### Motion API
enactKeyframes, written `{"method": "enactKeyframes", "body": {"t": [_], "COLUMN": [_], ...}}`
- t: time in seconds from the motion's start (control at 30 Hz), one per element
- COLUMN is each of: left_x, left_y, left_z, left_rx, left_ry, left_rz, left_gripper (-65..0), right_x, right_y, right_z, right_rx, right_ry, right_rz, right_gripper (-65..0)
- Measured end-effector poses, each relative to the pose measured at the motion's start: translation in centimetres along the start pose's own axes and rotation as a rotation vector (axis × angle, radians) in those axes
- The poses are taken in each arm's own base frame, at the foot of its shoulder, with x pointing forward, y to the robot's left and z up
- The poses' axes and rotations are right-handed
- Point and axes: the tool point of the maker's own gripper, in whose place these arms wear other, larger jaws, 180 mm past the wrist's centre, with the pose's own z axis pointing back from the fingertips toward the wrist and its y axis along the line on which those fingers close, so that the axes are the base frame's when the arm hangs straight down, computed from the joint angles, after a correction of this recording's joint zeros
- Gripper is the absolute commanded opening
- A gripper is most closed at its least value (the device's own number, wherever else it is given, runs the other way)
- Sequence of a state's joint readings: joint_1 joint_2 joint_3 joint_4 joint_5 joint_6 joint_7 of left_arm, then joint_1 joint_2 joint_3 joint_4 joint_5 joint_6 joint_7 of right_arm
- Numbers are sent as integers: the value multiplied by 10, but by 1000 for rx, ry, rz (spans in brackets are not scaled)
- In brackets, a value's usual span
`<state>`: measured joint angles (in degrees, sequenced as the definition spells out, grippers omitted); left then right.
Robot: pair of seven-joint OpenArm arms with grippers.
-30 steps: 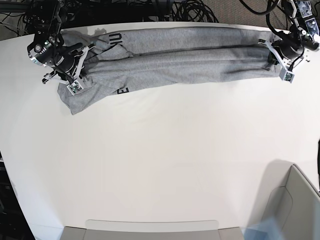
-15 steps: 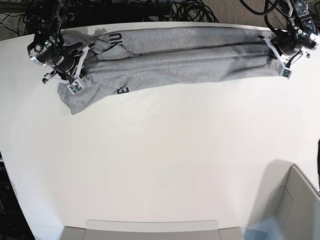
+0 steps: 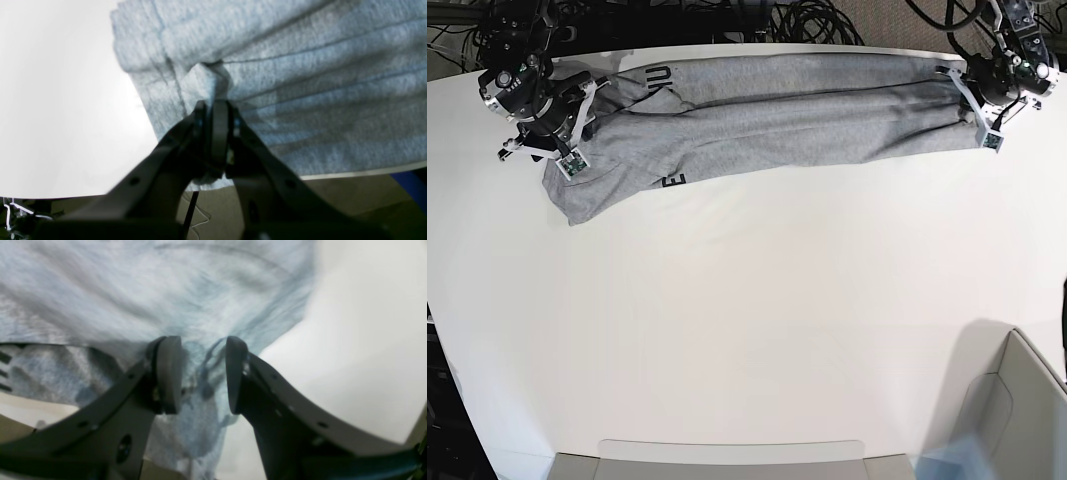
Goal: Fold the T-shirt properly
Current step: 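Grasp the strip's end with the left gripper, right gripper holding the other end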
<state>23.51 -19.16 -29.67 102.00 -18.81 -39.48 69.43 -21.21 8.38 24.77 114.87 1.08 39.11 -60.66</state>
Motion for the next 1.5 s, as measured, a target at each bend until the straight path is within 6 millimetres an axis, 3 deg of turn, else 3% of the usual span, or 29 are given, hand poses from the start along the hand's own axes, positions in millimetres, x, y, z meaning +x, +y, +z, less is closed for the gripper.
{"method": "enactKeyframes", "body": {"t": [0.23, 0.33, 0.4, 0.47, 0.6, 0.67, 0.8, 0.97, 1.07, 1.17, 1.23, 1.4, 1.5], "left_x": [-2, -3, -3, -3, -3, -3, -3, 11, 39, 46, 56, 78, 77], "left_y": [1, 3, 3, 3, 3, 4, 4, 4, 5, 4, 6, -13, 1], "left_z": [0, 0, 0, 0, 0, 0, 0, 8, 14, 14, 17, 13, 17], "left_rx": [3, 15, 12, 14, 14, 15, 15, 34, 45, 39, 51, -1, 21], "left_ry": [9, 19, 18, 23, 21, 21, 19, -21, -95, -113, -138, -181, -150], "left_rz": [-1, 5, 1, -1, 0, 0, 0, -20, -12, -5, -8, 62, 201], "left_gripper": [-322, -322, -322, -322, -322, -322, -322, -322, -322, -321, -319, -317, -303], "right_x": [6, 2, 14, 40, 87, 91, 66, 73, 70, 51, 45, 42, 43], "right_y": [-2, -21, -30, -12, 65, 83, 102, 83, 46, 3, -2, -1, -1], "right_z": [7, 12, 12, 7, -4, -15, -55, -73, -81, -82, -82, -81, -81], "right_rx": [-17, -75, -102, -41, 158, 192, 228, 227, 169, 73, 62, 64, 64], "right_ry": [-24, -24, -59, -127, -216, -187, -33, -64, -56, 1, 13, 11, 8], "right_rz": [10, -58, -111, -74, 78, 104, 127, 39, -66, -108, -107, -105, -105], "right_gripper": [-430, -430, -430, -430, -430, -430, -430, -430, -430, -430, -430, -430, -430]}}
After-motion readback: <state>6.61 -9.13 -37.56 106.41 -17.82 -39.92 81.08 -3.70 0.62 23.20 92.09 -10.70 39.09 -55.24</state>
